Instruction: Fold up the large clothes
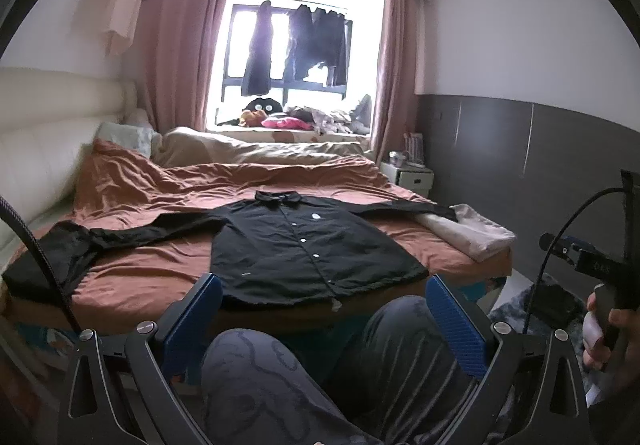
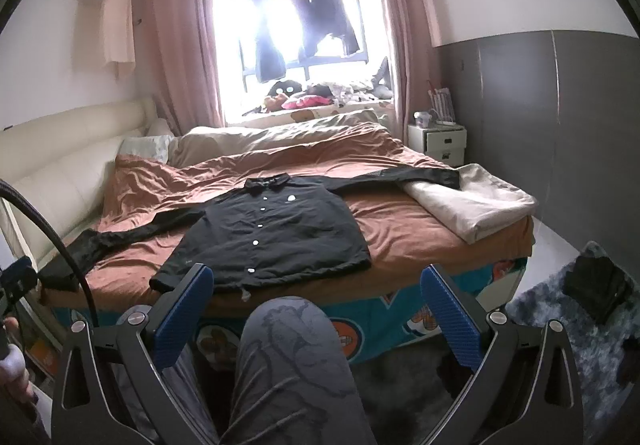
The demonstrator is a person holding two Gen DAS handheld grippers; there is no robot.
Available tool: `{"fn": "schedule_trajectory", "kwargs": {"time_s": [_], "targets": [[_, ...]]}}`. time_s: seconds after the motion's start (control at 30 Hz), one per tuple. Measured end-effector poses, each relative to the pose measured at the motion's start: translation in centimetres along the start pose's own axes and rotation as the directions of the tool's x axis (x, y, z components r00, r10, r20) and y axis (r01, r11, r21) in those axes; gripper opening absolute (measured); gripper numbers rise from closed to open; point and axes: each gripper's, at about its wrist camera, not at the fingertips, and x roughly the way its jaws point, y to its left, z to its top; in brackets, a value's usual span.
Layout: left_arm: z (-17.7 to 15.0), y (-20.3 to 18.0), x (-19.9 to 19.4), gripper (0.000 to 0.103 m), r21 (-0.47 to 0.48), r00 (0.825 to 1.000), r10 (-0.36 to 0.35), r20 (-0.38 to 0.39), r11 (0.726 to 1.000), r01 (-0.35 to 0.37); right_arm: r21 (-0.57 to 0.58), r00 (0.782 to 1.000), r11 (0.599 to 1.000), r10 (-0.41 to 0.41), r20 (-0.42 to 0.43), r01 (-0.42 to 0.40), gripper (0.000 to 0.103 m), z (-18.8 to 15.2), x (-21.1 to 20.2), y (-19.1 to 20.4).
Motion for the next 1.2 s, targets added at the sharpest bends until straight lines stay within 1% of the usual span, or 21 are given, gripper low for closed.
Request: {"fn": "schedule_trajectory", "kwargs": {"time_s": [0.3, 0.4, 0.8, 1.1, 1.2], "targets": [[-0.2, 0.3, -0.2, 0.102, 0.002, 1.0, 0.011, 0.013, 1.0, -0.011, -0.01, 1.0, 1.0, 0.004, -0.007, -0.004, 0.103, 0.1, 0.6, -0.3], [-0.3, 0.5, -0.3, 0.102, -0.003, 1.0, -0.005, 0.015, 1.0, 0.005, -0.014, 1.0, 1.0, 0.005, -0.006, -0.005, 0.103, 0.2, 0.7, -0.4], [0.0, 0.5, -0.2, 0.102, -0.003, 1.0, 0.003, 0.015, 1.0, -0.003, -0.023, 1.0, 1.0, 0.006, -0.011, -0.006, 0.103, 0.0, 1.3, -0.5], [0.2, 0.7, -0.2, 0.099, -0.006, 1.0, -0.004, 0.01, 1.0, 0.004, -0.026, 1.0, 1.0, 0.006, -0.016, -0.006, 0.103, -0.1, 1.3, -0.1], [0.1, 0.5, -0.4, 0.099, 0.007, 1.0, 0.0, 0.014, 1.0, 0.0, -0.025, 1.0, 1.0, 0.005, -0.016, -0.005, 0.103, -0.2, 1.1, -0.1]]}}
